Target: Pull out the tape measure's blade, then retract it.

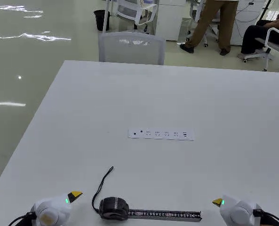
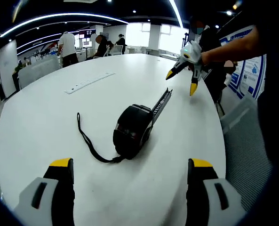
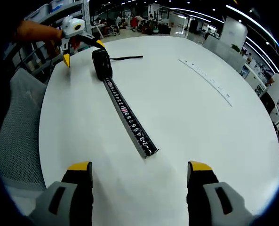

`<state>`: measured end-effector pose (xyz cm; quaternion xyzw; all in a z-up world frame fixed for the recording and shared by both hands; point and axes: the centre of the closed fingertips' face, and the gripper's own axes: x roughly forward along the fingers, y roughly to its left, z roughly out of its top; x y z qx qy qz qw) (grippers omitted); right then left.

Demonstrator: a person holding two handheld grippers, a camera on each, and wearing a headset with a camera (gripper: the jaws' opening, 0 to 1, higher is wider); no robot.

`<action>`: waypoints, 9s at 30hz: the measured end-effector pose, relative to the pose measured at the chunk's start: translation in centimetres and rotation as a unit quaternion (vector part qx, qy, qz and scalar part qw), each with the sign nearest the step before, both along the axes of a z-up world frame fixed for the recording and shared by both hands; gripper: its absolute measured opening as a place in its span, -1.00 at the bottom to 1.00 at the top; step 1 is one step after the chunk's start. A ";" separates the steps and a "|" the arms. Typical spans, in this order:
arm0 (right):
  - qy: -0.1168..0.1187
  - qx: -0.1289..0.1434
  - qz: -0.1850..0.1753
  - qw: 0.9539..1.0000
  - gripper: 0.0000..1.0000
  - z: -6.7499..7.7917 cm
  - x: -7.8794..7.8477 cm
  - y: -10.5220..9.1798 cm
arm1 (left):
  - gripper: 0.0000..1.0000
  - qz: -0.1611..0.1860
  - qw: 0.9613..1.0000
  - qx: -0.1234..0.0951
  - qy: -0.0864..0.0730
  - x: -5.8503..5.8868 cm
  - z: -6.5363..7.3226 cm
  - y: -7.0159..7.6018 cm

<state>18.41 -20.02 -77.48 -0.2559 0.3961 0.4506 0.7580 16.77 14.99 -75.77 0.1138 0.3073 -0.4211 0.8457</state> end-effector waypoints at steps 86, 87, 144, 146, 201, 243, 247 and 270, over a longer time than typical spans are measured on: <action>-0.083 0.105 -0.195 0.972 1.00 1.9 -12.4 -5.8 | 0.98 0.186 0.980 -0.064 -0.025 -10.9 2.9 7.0; -0.083 0.104 -0.194 0.972 1.00 2.0 -12.3 -5.7 | 0.98 0.188 0.980 -0.062 -0.028 -10.8 3.0 7.0; -0.061 -0.014 0.076 0.995 0.74 3.7 -0.9 -1.2 | 0.98 0.345 0.935 -0.014 -0.077 0.0 2.7 -4.0; -0.052 -0.015 0.087 0.995 0.70 3.4 -0.6 -0.9 | 0.98 0.355 0.932 -0.018 -0.071 0.2 2.6 -4.2; 0.047 -0.138 0.248 0.958 -0.69 -3.7 2.3 2.0 | 0.98 0.401 0.912 -0.024 -0.077 3.0 -0.4 -4.9; 0.077 -0.170 0.211 0.959 -0.73 -3.6 2.4 2.0 | 0.23 0.430 0.902 -0.003 -0.034 4.7 -1.9 -5.7; 0.077 -0.172 0.212 0.959 -0.73 -3.7 2.4 1.9 | 0.21 0.427 0.904 0.002 -0.028 4.6 -2.0 -5.7; 0.071 -0.147 0.198 0.967 -0.72 -3.9 2.5 2.3 | 0.18 0.418 0.908 -0.013 -0.023 5.0 -2.5 -5.5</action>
